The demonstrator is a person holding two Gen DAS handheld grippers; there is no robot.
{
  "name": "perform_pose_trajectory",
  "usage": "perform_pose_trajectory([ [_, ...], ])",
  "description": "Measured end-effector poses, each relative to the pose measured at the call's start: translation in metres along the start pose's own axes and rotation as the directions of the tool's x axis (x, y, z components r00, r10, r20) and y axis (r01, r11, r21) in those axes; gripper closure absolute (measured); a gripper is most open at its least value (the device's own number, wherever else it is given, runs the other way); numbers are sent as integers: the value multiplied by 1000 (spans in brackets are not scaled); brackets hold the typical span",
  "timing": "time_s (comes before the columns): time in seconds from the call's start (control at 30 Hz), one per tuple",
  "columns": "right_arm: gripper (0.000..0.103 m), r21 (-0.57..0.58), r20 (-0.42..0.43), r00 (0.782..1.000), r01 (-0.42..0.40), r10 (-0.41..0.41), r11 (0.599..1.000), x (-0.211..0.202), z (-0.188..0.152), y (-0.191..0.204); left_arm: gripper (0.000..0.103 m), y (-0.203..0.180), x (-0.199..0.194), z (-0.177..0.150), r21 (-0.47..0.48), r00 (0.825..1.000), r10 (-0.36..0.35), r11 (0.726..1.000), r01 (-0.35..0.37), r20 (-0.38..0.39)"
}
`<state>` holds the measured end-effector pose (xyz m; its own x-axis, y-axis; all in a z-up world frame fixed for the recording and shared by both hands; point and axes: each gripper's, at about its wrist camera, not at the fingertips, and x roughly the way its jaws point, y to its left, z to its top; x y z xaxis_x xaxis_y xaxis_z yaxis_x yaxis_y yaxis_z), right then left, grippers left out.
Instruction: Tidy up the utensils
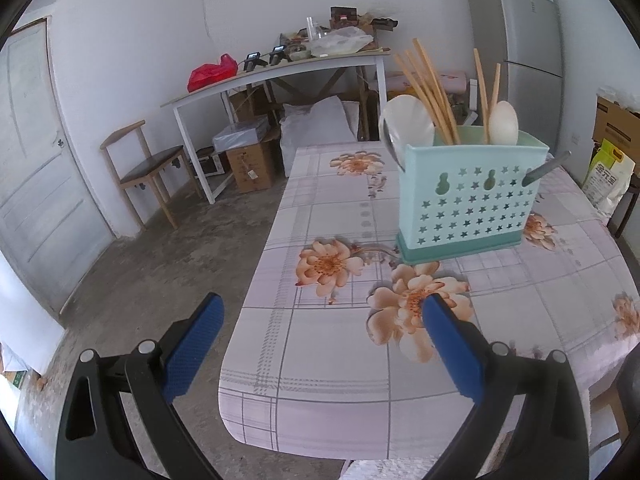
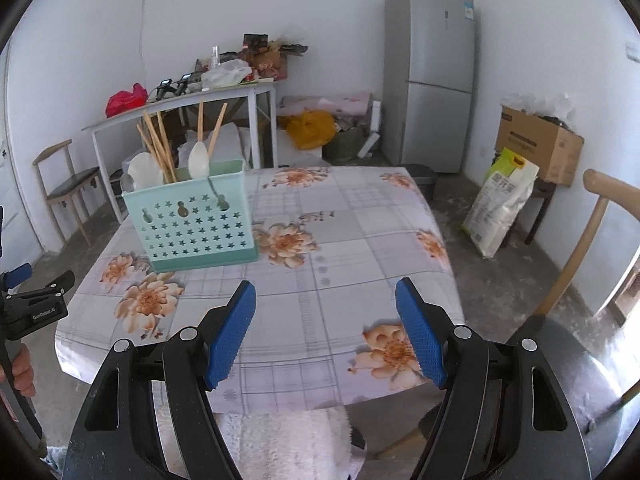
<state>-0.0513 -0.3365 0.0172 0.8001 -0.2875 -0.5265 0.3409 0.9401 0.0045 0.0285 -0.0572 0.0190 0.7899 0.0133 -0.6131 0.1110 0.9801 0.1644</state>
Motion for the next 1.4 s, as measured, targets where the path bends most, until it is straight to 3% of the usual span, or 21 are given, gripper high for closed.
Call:
perform_pose_trajectory([
  [0.4, 32, 12, 6, 1000, 4, -4, 1000, -1, -2, -8, 6, -3, -2, 0, 8, 1000, -2, 1000, 2, 1],
  [0.57, 15, 12, 16, 1000, -14, 13, 1000, -3, -3, -5, 6, -4, -2, 0, 7, 1000, -2, 1000, 2, 0],
  [0.73, 9, 0, 23, 1000, 11, -11, 1000, -1, -2, -1, 6, -3, -2, 0, 8, 1000, -3, 1000, 3, 0],
  [1.4, 8, -4, 17, 1000, 14, -14, 1000, 0, 0, 1, 6, -4, -2, 1, 7, 1000, -2, 1000, 2, 0],
])
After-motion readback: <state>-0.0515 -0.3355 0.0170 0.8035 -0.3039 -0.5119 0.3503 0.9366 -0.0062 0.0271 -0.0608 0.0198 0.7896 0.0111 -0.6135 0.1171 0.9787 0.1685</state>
